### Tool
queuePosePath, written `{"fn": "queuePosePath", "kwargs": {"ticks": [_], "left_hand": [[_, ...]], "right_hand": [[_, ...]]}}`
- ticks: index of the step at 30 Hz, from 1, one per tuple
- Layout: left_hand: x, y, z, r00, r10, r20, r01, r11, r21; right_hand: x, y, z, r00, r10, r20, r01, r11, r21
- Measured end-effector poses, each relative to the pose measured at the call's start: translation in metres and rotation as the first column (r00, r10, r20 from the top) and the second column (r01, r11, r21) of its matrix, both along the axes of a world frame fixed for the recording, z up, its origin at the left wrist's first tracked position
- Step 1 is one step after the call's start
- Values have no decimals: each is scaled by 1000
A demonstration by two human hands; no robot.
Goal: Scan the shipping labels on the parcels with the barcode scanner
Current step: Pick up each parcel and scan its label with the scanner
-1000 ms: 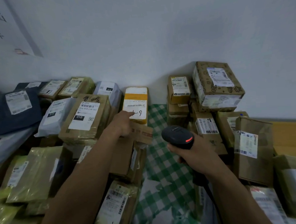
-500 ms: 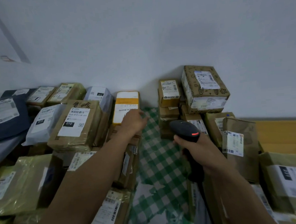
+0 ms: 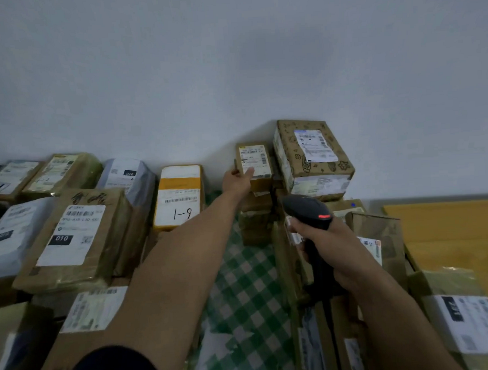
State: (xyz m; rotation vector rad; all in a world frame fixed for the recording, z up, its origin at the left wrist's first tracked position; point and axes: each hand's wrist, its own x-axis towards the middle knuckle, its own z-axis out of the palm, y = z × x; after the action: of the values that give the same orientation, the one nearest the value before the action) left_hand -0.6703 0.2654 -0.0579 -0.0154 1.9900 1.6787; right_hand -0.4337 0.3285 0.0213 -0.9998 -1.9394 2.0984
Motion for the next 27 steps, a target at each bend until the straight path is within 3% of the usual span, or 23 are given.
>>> {"fn": "queuePosePath", "kwargs": {"ticks": [3,7,12,16,23,27], "left_hand": [[4,-8,-14,997,-80,11,78,991,105],[4,-19,-33,986,-164,-15,165,979,119],[14,-31,-26,1000,-27,-4,28,985,168],[53,-52,-1,997,57,-48,-46,978,201],[151,-105,30,975,-117,-189,149,975,163],[177,-125,43,970,-105,-218,149,969,196]], "right_hand": [[0,4,-3,1000,-8,-5,7,1000,-27],[-5,2,-6,1000,-5,4,5,1000,-13],[-3,-2,0,1000,-8,-26,8,1000,-8],[1,-8,7,998,-15,-65,19,998,67],[21,-40,23,984,-65,-167,101,971,215],[41,-58,37,981,-7,-193,62,958,279]]}}
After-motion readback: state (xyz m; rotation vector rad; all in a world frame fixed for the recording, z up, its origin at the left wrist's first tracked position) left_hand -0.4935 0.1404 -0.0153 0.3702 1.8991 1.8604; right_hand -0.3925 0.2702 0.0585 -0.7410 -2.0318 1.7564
